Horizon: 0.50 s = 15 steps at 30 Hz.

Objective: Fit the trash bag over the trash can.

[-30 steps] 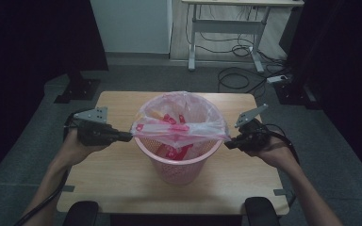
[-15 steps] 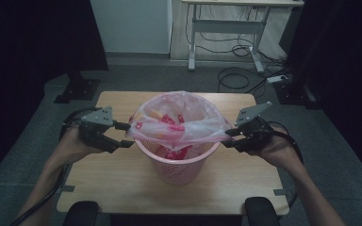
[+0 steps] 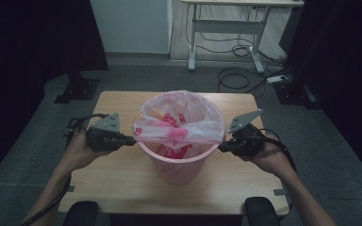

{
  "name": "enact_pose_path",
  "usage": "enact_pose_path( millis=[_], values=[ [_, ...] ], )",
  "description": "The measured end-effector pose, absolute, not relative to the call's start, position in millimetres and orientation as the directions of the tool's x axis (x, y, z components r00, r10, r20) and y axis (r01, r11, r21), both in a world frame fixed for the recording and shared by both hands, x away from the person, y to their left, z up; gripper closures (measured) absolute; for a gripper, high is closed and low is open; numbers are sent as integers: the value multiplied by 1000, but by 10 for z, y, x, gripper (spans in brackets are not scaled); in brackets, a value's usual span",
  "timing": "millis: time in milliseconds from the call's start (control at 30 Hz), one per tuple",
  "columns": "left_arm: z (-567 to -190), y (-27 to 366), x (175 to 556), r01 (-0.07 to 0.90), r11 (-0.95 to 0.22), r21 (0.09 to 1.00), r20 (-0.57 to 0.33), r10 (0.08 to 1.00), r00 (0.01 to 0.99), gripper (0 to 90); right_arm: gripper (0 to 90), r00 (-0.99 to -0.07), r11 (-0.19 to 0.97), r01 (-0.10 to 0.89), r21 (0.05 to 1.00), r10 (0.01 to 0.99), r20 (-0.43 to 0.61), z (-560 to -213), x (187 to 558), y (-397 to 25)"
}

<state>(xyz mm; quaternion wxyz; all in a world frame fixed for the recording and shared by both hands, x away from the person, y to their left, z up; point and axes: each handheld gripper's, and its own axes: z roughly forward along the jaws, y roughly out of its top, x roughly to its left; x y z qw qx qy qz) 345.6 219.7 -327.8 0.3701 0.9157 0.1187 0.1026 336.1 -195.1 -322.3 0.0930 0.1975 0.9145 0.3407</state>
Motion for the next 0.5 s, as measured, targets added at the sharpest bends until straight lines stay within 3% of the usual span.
enact_pose_path(
  millis=[233, 500],
  values=[
    [-3404, 2053, 3427, 122, -724, 679, 112, 266, 957, 899, 866, -922, 674, 278, 684, 386, -6, -3291, 3319, -1864],
    [-3359, 2210, 3399, 142, -639, 756, 29, 250, 968, 869, 875, -903, 702, 316, 638, 428, -24, -3507, 3343, -1819]
  ],
)
